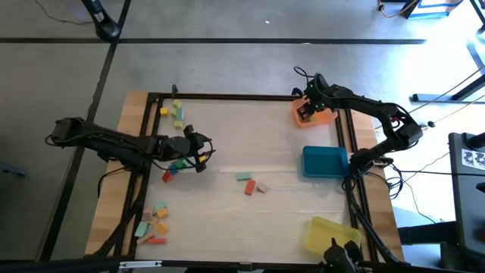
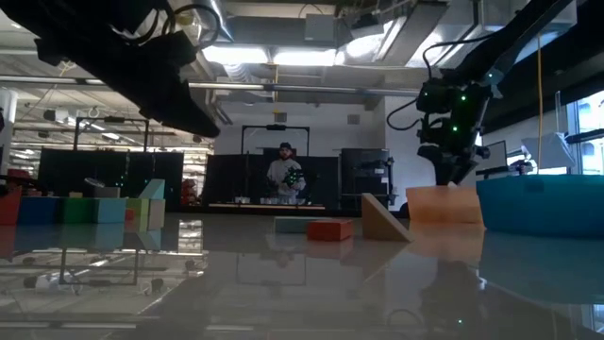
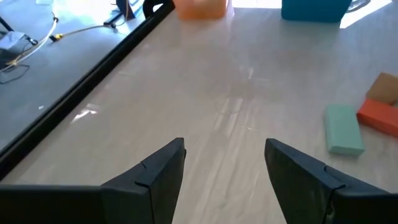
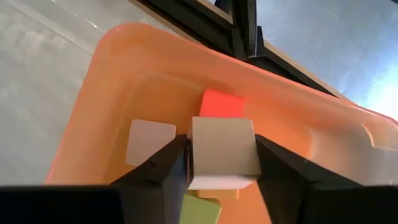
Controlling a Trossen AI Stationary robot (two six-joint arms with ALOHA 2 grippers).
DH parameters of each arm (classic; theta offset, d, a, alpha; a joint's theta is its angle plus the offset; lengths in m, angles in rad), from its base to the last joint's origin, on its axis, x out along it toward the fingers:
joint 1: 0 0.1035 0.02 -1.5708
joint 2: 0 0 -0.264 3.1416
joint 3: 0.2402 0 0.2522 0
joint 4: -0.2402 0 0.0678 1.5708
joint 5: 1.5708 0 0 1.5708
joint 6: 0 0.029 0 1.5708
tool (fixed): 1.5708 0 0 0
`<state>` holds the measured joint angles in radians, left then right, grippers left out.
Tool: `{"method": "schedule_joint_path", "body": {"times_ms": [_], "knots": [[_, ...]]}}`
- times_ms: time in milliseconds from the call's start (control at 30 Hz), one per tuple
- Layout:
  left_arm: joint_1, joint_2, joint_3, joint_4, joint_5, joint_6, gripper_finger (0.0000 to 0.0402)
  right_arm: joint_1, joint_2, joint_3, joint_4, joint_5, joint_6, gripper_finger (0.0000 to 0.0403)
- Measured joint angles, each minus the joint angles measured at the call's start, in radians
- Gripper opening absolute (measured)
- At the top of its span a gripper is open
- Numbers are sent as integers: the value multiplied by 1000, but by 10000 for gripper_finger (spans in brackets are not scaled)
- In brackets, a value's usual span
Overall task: Sort blocks by size
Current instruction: Put the brown cube block into the orange bin, then put the light blue cube block into the orange bin
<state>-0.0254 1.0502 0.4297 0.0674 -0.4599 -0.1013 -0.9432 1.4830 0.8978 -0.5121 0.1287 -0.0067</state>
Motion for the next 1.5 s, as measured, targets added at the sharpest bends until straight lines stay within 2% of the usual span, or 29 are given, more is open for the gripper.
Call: {"method": "schedule_joint_path", "body": {"times_ms": [133,300,433,567,700,900,1100,1267,1500], "knots": [[0,1,0,0,0,3,209,0,-17,0,-15,-10,-16,234],[12,1,0,9,0,34,209,52,-131,0,-68,-72,-1,278],[29,1,0,44,-1,88,209,193,-244,-2,-27,-159,2,294],[35,-3,40,27,0,118,209,390,-304,-43,161,-202,1,295],[22,-4,142,-164,-1,107,209,555,-299,-96,319,-204,1,294],[4,-4,278,-596,0,-85,209,707,-240,-179,503,-192,1,294],[-13,-3,284,-915,27,-390,209,792,-155,-228,648,-190,2,294],[-37,-1,220,-965,97,-552,209,836,-89,-230,731,-190,2,294],[-56,-1,148,-878,179,-555,209,839,-66,-230,760,-189,2,294]]}}
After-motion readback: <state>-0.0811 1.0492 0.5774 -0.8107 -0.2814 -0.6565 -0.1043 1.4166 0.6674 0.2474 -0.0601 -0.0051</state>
